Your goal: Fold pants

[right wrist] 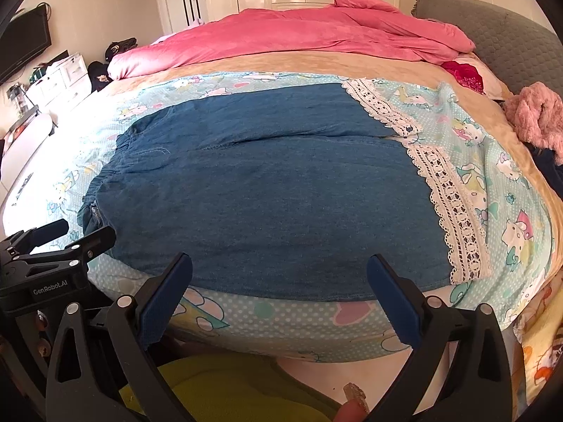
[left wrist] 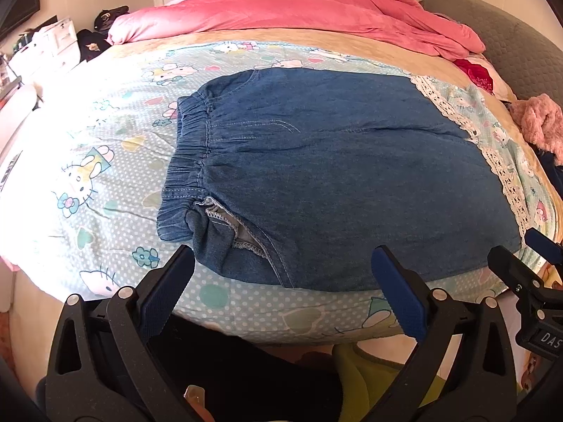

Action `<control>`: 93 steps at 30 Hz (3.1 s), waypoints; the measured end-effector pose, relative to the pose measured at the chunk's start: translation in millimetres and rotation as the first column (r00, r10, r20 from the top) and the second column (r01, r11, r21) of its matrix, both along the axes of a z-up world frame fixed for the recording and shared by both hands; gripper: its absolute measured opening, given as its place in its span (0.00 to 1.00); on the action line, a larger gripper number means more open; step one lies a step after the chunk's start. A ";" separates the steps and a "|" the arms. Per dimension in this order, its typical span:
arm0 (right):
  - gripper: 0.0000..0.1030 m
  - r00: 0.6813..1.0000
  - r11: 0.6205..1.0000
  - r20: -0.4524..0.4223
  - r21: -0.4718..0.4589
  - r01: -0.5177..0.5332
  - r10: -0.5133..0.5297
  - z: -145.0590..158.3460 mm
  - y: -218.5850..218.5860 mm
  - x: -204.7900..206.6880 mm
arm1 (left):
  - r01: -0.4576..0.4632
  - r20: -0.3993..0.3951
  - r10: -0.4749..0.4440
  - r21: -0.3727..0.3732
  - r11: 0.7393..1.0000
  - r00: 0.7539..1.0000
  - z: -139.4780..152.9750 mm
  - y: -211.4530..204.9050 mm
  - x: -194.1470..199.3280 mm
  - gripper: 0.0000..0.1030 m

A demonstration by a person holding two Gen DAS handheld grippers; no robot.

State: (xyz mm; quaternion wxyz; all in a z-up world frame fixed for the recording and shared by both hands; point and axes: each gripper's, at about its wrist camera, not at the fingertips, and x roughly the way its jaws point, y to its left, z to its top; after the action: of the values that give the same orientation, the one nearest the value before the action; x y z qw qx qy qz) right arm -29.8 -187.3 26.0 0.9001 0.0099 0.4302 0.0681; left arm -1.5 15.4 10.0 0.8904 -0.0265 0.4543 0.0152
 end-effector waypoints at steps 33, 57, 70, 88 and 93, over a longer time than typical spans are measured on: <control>0.96 1.000 1.000 0.006 -0.009 -0.005 0.005 -0.3 1.6 0.9 | -0.014 0.016 0.014 0.004 1.000 1.000 4.7 3.8 0.4 0.92; 0.96 1.000 1.000 0.013 0.001 0.021 -0.021 2.9 -4.8 24.7 | -0.079 0.016 0.079 -0.031 0.996 0.997 12.5 29.2 18.8 0.92; 0.96 1.000 0.999 0.009 0.044 -0.030 0.030 14.5 15.0 88.2 | -0.147 -0.005 0.147 -0.026 0.989 0.989 13.6 68.6 51.7 0.92; 0.96 0.984 0.984 0.022 -0.012 -0.176 0.176 15.0 67.6 192.6 | -0.156 -0.067 0.155 -0.006 0.988 0.986 4.2 114.4 125.0 0.92; 0.96 0.979 0.978 0.008 -0.050 -0.205 0.206 11.5 79.6 221.6 | -0.165 -0.087 0.165 0.009 0.986 0.982 -0.3 130.6 149.2 0.92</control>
State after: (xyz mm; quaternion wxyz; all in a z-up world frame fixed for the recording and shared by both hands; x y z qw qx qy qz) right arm 191.8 -107.7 37.6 0.8910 -0.0568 0.4245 0.1503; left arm 147.7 146.0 9.7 0.8653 -0.0625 0.4890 0.0905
